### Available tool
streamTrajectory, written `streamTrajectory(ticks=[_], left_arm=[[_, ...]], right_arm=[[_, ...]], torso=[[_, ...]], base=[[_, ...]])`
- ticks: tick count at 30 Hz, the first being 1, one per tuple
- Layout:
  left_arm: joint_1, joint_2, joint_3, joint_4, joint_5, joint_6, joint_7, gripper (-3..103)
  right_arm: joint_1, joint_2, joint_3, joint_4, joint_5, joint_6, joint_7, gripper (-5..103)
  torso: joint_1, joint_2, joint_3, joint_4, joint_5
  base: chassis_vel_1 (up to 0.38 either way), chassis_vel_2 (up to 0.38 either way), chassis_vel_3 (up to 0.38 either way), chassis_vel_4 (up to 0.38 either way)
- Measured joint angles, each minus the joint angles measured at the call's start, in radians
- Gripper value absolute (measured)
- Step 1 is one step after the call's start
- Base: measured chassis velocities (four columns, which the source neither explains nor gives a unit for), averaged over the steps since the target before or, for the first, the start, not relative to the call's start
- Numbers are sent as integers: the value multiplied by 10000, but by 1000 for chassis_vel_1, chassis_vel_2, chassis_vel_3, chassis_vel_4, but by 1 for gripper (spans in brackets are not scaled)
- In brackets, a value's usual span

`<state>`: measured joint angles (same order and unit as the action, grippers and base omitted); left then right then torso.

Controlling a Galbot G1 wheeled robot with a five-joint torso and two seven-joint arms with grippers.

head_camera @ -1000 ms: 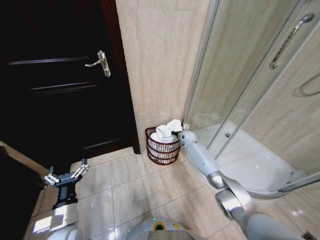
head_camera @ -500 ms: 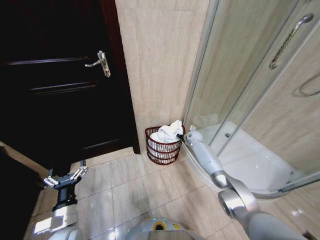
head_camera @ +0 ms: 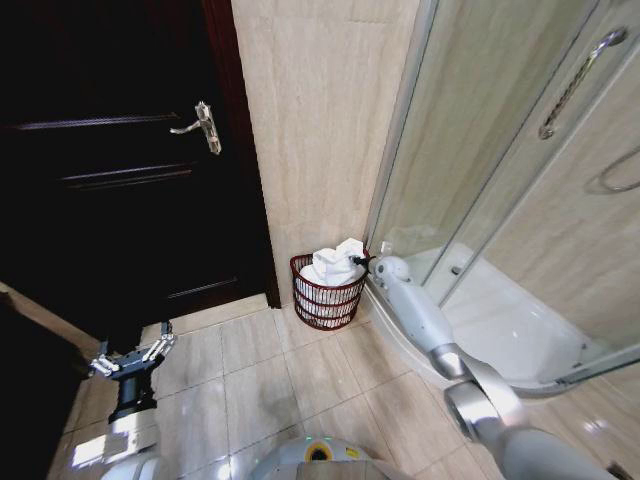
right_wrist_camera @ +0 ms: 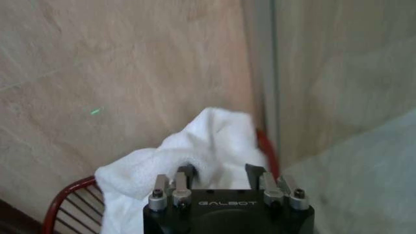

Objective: Discard the used towel into the hamper.

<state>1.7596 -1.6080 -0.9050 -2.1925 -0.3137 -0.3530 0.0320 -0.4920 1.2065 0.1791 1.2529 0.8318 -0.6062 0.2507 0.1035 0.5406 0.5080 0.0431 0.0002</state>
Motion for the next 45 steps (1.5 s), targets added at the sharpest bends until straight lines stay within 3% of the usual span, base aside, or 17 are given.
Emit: streamTrajectory(ticks=[6, 7, 8, 9, 12, 14, 18, 20, 24, 26, 28, 29, 31, 33, 42, 45], left_arm=[[-166, 0, 14, 50, -60, 262, -140, 100], [-227, 0, 81, 53, -60, 398, -235, 100], [-227, 0, 81, 53, -60, 398, -235, 100], [-260, 0, 134, 52, -60, 504, -287, 100], [-372, 4, 367, 7, -13, 773, -489, 100], [-405, 19, 449, -13, 3, 854, -546, 100], [-490, 99, 769, -87, 101, 1047, -703, 100], [-503, 123, 984, -156, 245, 1186, -800, 100], [-503, 91, 1160, -276, 372, 1360, -818, 100], [-572, 66, 1227, -294, 459, 1502, -819, 100], [-674, 62, 1236, -268, 513, 1774, -874, 100], [-674, 62, 1236, -268, 513, 1774, -874, 100], [-751, 201, 1238, -82, 412, 1954, -840, 100], [-868, 335, 1245, 256, 375, 1920, -674, 100], [-985, 681, 1429, 824, -6, 1820, 199, 100], [-1041, 1385, 1453, 1166, -529, 1729, 733, 100]], right_arm=[[-723, -759, 460, 1616, 324, 307, -162, 72], [-804, -878, 540, 1847, 354, 388, -371, 83], [-804, -878, 540, 1847, 354, 388, -371, 83], [-816, -942, 561, 1932, 395, 386, -555, 83], [-622, -988, 417, 1729, 358, 337, -1336, 97], [-507, -955, 337, 1551, 253, 331, -1576, 100], [-112, -740, -24, 792, -447, 338, -2302, 100], [39, -517, -266, 272, -1240, 843, -2690, 100], [-127, -327, -377, 340, -1777, 1336, -2666, 100], [-713, -250, -246, 1164, -2311, 1519, -2536, 100], [-1440, -199, -70, 1979, -3281, 2532, -2376, 100], [-1440, -199, -70, 1979, -3281, 2532, -2376, 100], [-2314, -160, 157, 2664, -4468, 3992, -2149, 100], [-3285, -126, 572, 3453, -5234, 4554, -2128, 100], [-6463, 182, 2388, 6550, -5536, 4546, -2064, 100], [-7676, 408, 3250, 7250, -5604, 4685, -2450, 100]], torso=[[0, 2, 0, -4, 0], [0, 2, 1, -3, 1], [0, 2, 1, -3, 1], [0, 3, 1, -3, 0], [1, 3, 2, 2, 0], [2, 3, 3, 1, -1], [2, 3, 3, 1, -2], [3, 3, 4, 2, -3], [4, 3, 5, 4, -1], [4, 5, 4, 4, -2], [3, 7, 4, 0, -4], [3, 7, 4, 0, -4], [3, 7, 4, 0, 0], [3, 7, 4, 0, -1], [2, 8, 2, -2, -3], [2, 9, 2, 0, -2]], base=[[0, 0, 0, 0], [0, 0, 0, 0], [0, 0, 0, 0], [0, 0, 0, 0], [0, 0, 0, 0], [0, 0, 0, 0], [0, 0, 0, 0], [0, 0, 0, 0], [0, 0, 0, 0], [0, 0, 0, 0], [0, 0, 0, 0], [0, 0, 0, 0], [0, 0, 0, 0], [0, 0, 0, 0], [0, 0, 0, 0], [0, 0, 0, 0]])
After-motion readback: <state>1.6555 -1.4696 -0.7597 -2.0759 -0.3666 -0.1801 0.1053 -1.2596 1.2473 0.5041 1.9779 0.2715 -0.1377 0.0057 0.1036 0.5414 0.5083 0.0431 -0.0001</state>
